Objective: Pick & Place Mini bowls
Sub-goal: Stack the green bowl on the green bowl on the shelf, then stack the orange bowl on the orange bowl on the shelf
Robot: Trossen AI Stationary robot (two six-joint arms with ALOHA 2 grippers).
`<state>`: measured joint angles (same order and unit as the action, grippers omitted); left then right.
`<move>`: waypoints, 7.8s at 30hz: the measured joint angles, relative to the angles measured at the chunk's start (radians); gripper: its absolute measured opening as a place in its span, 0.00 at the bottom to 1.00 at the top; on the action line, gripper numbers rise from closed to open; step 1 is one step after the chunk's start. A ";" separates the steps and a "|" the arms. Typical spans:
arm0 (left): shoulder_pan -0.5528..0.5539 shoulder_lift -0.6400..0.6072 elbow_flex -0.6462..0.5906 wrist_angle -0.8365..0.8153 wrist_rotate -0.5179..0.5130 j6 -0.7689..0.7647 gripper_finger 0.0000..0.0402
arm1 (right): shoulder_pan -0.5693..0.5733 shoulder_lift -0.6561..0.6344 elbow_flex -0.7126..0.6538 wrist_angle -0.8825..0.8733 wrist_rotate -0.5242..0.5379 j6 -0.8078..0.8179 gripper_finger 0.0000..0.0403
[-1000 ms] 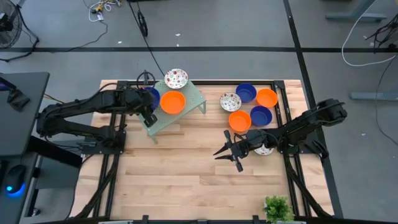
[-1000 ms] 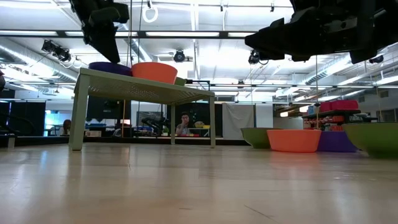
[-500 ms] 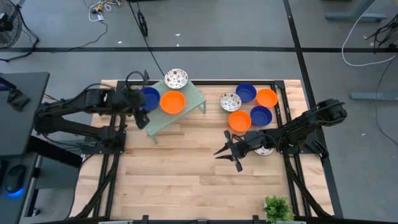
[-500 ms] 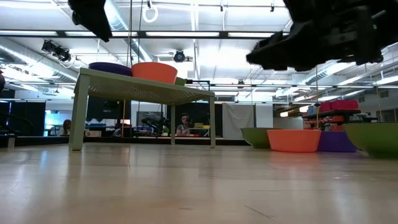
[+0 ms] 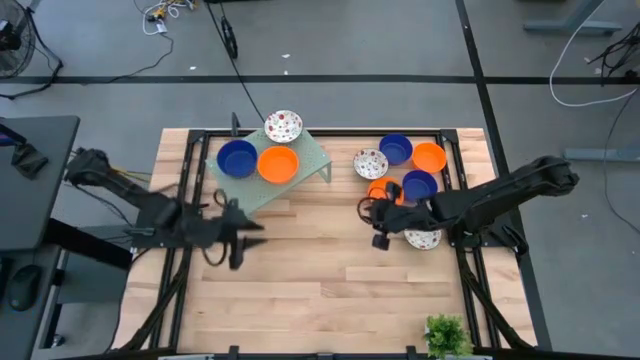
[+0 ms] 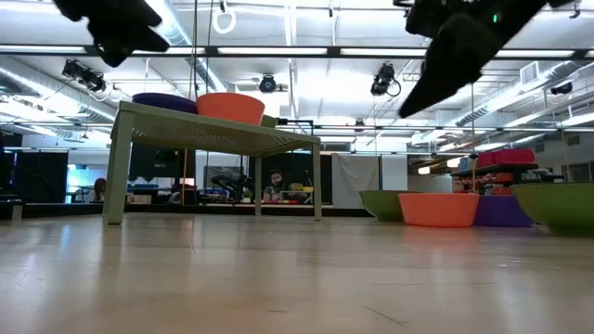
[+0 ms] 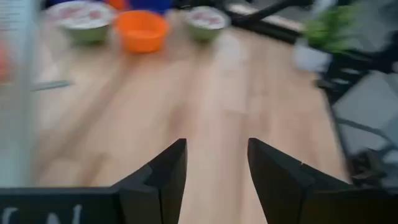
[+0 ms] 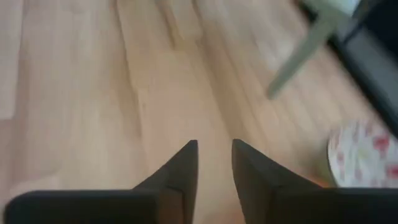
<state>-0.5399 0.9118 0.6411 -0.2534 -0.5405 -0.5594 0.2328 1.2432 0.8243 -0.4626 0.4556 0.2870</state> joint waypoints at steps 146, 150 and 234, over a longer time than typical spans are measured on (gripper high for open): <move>-0.108 0.109 -0.075 0.092 -0.198 -0.033 0.43 | -0.604 0.950 1.448 -0.383 -0.434 -1.314 0.22; -0.108 0.109 -0.075 0.093 -0.189 -0.033 0.43 | -0.604 0.950 1.448 -0.370 -0.435 -1.308 0.31; -0.116 0.109 -0.076 0.100 -0.170 -0.039 0.43 | -0.609 0.590 1.213 -0.512 -0.543 -0.895 0.02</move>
<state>-0.6562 1.0208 0.5655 -0.1537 -0.7101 -0.5987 -0.3762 1.8337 2.0373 -0.9742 -0.0874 -0.6079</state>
